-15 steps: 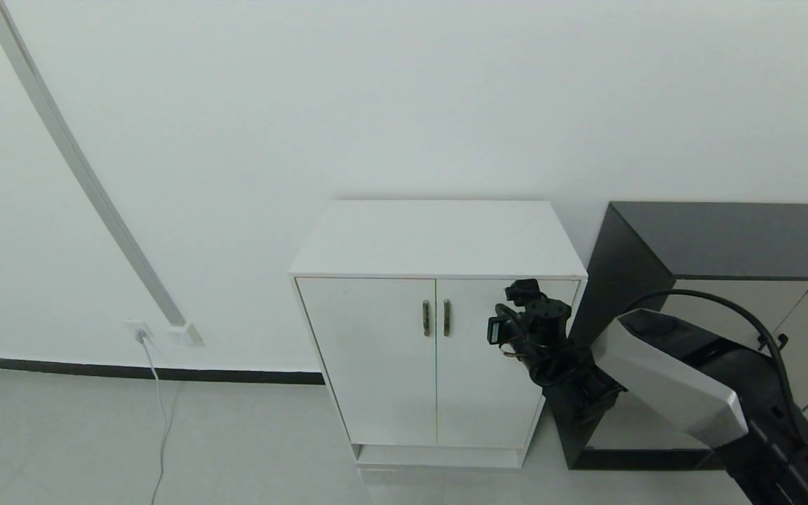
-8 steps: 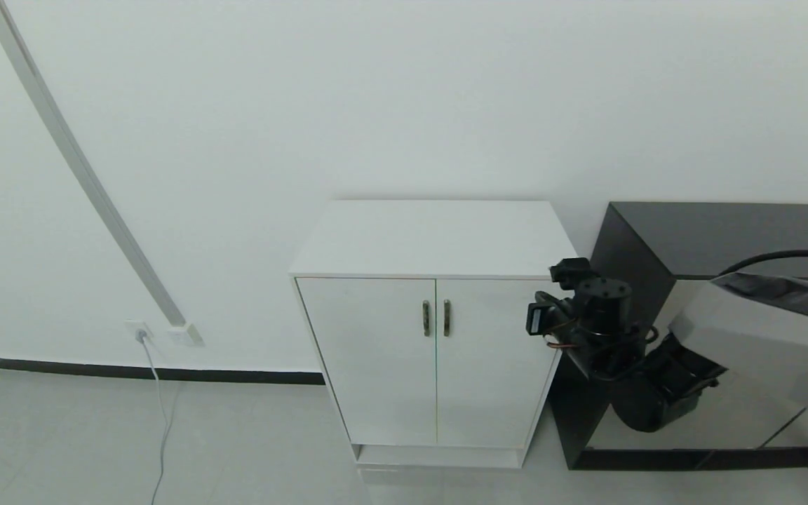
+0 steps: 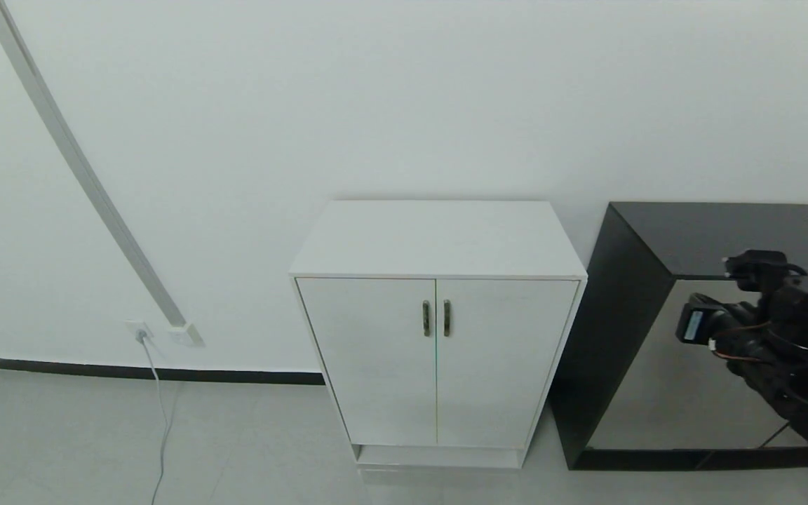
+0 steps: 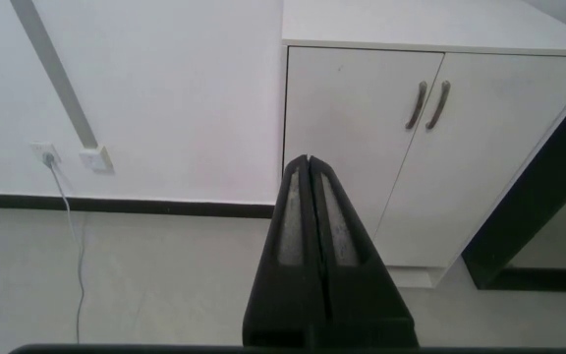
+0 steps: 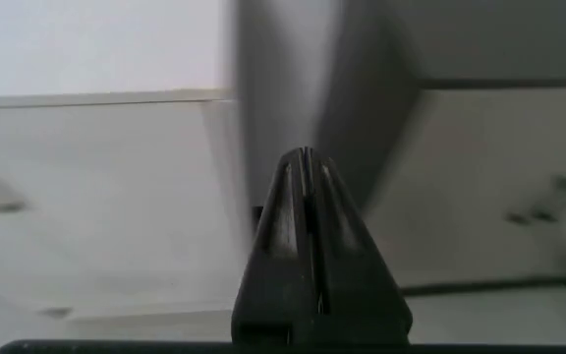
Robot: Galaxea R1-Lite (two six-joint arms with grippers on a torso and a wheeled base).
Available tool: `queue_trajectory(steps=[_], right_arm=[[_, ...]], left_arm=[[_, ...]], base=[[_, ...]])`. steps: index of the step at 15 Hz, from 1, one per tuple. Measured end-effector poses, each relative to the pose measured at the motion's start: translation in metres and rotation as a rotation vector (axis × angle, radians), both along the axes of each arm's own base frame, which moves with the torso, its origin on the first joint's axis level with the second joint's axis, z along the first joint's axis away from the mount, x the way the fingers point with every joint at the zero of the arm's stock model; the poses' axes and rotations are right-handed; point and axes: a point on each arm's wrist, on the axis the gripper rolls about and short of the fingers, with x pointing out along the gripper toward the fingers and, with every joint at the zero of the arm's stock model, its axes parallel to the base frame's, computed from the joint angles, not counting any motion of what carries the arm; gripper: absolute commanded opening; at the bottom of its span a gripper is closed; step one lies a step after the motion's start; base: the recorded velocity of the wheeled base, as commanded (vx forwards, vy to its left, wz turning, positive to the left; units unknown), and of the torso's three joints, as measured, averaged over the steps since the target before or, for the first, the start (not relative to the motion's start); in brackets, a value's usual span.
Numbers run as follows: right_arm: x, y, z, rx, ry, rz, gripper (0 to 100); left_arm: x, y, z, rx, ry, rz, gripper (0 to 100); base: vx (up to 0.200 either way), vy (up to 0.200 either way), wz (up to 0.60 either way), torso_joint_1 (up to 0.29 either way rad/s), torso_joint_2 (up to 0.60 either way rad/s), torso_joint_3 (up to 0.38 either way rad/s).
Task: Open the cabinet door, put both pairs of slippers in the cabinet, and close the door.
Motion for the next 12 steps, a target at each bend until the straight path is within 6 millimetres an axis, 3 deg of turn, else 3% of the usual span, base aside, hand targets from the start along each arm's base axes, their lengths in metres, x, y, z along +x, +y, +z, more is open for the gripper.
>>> queue_trajectory(steps=[2,5,8,12], right_arm=[[-0.029,-0.027,0.004,-0.018,0.0,-0.082,0],[-0.07,-0.051,0.012,-0.033,-0.009,-0.137,0],[-0.108,-0.064,0.019,-0.044,-0.046,-0.129,0],[-0.147,-0.062,0.016,-0.048,-0.031,-0.096,0]], left_arm=[[0.0,0.0,0.0,0.0,0.0,0.0,0],[0.0,0.0,0.0,0.0,0.0,0.0,0],[0.0,0.0,0.0,0.0,0.0,0.0,0],[0.0,0.0,0.0,0.0,0.0,0.0,0]], base=[[0.0,0.0,0.0,0.0,0.0,0.0],[0.0,0.0,0.0,0.0,0.0,0.0],[0.0,0.0,0.0,0.0,0.0,0.0],[0.0,0.0,0.0,0.0,0.0,0.0]])
